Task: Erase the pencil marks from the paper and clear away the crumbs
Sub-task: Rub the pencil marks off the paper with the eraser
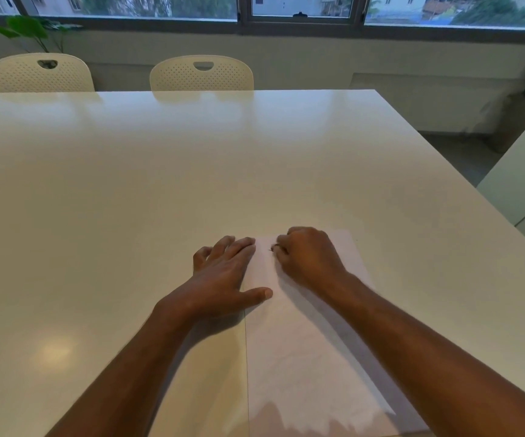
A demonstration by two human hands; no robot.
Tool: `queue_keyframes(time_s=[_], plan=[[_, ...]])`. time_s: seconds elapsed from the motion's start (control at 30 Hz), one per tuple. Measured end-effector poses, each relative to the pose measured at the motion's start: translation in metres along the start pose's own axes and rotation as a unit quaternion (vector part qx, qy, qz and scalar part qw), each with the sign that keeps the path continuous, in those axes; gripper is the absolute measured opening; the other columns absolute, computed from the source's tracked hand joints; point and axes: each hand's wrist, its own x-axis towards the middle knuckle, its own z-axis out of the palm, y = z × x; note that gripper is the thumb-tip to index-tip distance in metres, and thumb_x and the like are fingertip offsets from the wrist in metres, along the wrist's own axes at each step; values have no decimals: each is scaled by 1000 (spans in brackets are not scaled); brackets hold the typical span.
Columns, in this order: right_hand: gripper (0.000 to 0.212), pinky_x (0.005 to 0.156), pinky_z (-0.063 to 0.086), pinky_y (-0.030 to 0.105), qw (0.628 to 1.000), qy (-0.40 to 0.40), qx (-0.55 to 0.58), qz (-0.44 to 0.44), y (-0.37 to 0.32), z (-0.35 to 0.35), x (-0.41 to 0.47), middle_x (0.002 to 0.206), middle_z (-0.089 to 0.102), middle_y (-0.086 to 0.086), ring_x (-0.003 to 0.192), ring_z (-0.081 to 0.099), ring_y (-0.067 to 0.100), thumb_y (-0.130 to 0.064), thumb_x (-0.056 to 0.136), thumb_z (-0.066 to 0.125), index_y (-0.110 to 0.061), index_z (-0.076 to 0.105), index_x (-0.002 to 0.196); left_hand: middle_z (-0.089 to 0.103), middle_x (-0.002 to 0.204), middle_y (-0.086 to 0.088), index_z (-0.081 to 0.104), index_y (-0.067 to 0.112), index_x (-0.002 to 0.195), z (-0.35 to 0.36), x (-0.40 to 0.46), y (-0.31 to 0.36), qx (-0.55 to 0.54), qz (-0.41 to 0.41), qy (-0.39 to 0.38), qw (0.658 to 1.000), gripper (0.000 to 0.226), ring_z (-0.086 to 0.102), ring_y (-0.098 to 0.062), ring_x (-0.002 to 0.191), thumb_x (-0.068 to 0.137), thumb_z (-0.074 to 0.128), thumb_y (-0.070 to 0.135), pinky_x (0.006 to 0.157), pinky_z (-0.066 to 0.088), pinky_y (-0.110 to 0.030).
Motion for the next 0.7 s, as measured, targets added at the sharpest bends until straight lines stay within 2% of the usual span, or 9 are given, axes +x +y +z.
queue_keyframes(time_s=[0.07, 0.17, 0.3, 0.33, 0.43, 0.5, 0.63, 0.7], plan=[[27, 67, 53, 35, 999, -16, 20, -39, -13, 2, -6, 76, 64, 2, 65, 60, 18, -27, 95, 53, -15, 76, 90, 0, 166, 11, 11, 25, 160, -1, 0, 0, -4, 4, 5, 1000, 95, -12, -12, 151, 87, 45, 75, 119, -2, -42], [26, 66, 51, 31, 990, -86, 74, -89, -30, -1, -18, 76, 63, -2, 65, 58, 11, -29, 96, 54, -17, 76, 90, 2, 167, 10, 12, 24, 159, -2, -1, 1, -11, 9, 9, 1000, 92, -11, -12, 151, 89, 49, 71, 118, 0, -40], [30, 67, 53, 33, 1000, -3, 2, 18, 0, 1, 0, 77, 66, 2, 66, 61, 19, -31, 96, 52, -17, 78, 92, -1, 166, 13, 10, 25, 160, 0, -1, 0, -2, 0, 4, 1000, 95, -14, -12, 151, 87, 44, 77, 119, -3, -42], [28, 65, 53, 32, 1000, 5, 0, 16, -1, 2, -1, 76, 65, 2, 64, 60, 20, -30, 95, 53, -17, 78, 90, -1, 166, 13, 10, 25, 160, 0, -1, 0, -1, 0, 4, 1000, 95, -14, -12, 151, 87, 44, 77, 119, -3, -42], [22, 66, 52, 32, 993, -64, 57, -85, -30, 0, -16, 75, 64, -1, 63, 59, 14, -25, 93, 58, -16, 76, 85, 2, 166, 11, 12, 25, 159, -1, 0, 0, -16, 9, 6, 1000, 97, -11, -12, 151, 85, 48, 74, 118, -1, -40], [23, 68, 52, 31, 987, -101, 71, -98, -33, -3, -18, 79, 66, -1, 67, 60, 12, -27, 95, 57, -16, 76, 89, 4, 166, 10, 13, 26, 159, -1, 0, 0, -19, 9, 9, 1000, 97, -11, -12, 151, 83, 49, 73, 118, 0, -39], [31, 63, 50, 30, 1000, 3, -5, 24, 0, 2, 3, 73, 63, 0, 64, 60, 19, -30, 96, 51, -15, 77, 89, 0, 166, 13, 10, 25, 160, 1, -1, 0, 2, -2, 7, 1000, 95, -13, -12, 151, 87, 44, 77, 119, -3, -42], [30, 62, 50, 31, 1000, 3, 0, 2, -6, 4, -1, 72, 61, -1, 62, 58, 18, -28, 96, 50, -15, 76, 87, -1, 166, 12, 10, 25, 160, 0, 0, 1, 1, -1, 5, 1000, 95, -13, -12, 151, 87, 44, 76, 119, -2, -42]])
